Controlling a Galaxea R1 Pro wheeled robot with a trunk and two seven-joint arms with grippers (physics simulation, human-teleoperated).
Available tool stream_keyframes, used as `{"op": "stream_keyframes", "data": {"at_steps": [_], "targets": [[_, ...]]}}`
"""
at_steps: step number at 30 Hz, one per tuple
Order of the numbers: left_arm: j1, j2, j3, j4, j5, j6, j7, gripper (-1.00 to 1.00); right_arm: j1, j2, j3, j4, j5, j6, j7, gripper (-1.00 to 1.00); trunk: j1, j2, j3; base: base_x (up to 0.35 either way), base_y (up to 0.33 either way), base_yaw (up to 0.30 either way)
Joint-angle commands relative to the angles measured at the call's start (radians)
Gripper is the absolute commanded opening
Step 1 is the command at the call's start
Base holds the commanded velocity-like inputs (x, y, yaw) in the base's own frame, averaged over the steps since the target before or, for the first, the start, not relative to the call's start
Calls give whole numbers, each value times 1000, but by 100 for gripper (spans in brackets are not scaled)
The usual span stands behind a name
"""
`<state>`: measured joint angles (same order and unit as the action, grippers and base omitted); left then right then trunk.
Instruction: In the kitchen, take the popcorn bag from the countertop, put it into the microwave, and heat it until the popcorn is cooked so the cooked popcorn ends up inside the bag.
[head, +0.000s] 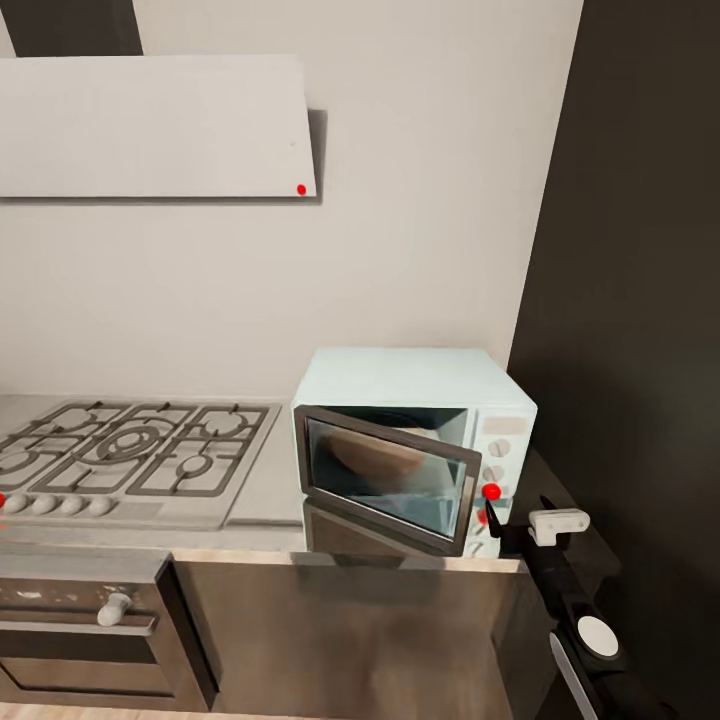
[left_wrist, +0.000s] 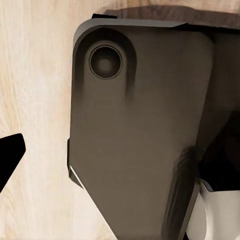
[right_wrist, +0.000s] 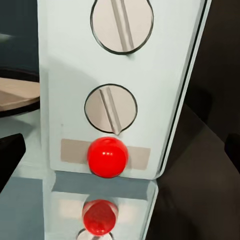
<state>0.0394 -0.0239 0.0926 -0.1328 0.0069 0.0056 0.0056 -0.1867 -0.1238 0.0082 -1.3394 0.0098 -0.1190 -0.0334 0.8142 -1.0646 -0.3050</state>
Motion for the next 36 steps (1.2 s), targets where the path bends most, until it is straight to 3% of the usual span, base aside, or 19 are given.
{"op": "stream_keyframes", "data": {"at_steps": [1,6,8,10,17,19,26,36], "targets": [[1,-1,7,-2,1,0,1,100,0,0,1,0,1,-3,-3,100,0,-1,-1,84,-1,0],[1,-1,7,-2,1,1,1,100,0,-1,1,0,1,-5,8,100,0,-1,-1,103,0,0],[1,-1,7,-2,1,1,1,100,0,-2,1,0,1,-6,44,100,0,-1,-1,16,0,0],[1,-1,7,-2,1,1,1,100,0,-3,-8,1,2,-5,175,100,0,-1,-1,4,0,0],[1,-1,7,-2,1,1,1,100,0,-4,-199,2,2,-5,528,100,0,-1,-1,0,0,0],[1,-1,7,-2,1,1,1,100,0,-4,-223,2,1,-5,584,100,0,-1,-1,0,0,0],[1,-1,7,-2,1,1,1,100,0,-4,-229,3,2,-5,692,100,0,-1,-1,0,0,0],[1,-1,7,-2,1,1,1,100,0,-4,-229,3,2,-5,699,100,0,-1,-1,19,0,0]]}}
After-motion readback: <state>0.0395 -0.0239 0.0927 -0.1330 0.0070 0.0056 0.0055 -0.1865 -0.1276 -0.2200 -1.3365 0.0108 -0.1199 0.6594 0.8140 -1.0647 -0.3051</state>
